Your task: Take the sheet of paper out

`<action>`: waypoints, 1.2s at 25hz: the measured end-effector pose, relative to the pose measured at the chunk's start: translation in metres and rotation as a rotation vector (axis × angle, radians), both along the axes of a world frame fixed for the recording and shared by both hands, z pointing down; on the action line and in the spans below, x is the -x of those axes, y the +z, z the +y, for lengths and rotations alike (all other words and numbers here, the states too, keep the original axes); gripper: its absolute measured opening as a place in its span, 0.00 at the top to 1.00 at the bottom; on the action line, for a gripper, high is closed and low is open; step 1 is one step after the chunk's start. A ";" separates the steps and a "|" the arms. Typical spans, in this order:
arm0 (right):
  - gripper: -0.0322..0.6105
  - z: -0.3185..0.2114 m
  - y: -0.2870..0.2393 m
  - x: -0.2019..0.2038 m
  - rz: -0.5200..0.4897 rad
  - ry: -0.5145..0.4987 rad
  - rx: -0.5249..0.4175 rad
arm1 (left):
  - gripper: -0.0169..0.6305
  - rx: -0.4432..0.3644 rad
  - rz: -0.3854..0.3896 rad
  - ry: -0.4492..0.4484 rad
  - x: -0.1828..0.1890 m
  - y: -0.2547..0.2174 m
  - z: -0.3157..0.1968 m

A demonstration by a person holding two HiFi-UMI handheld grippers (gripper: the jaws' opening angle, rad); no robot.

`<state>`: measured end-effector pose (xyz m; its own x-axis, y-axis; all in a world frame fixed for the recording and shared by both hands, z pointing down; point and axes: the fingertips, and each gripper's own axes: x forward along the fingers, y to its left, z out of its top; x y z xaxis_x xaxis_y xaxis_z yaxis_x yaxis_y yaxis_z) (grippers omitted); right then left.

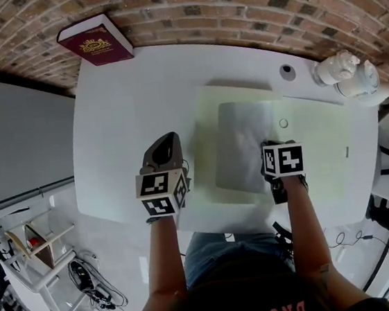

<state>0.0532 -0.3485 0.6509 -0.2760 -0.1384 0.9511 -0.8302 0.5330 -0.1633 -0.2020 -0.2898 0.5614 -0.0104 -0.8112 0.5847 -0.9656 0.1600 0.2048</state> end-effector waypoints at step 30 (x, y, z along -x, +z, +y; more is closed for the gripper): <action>0.94 -0.015 -0.017 -0.069 -0.077 0.067 -0.018 | 0.98 0.004 -0.048 -0.008 -0.020 -0.007 -0.015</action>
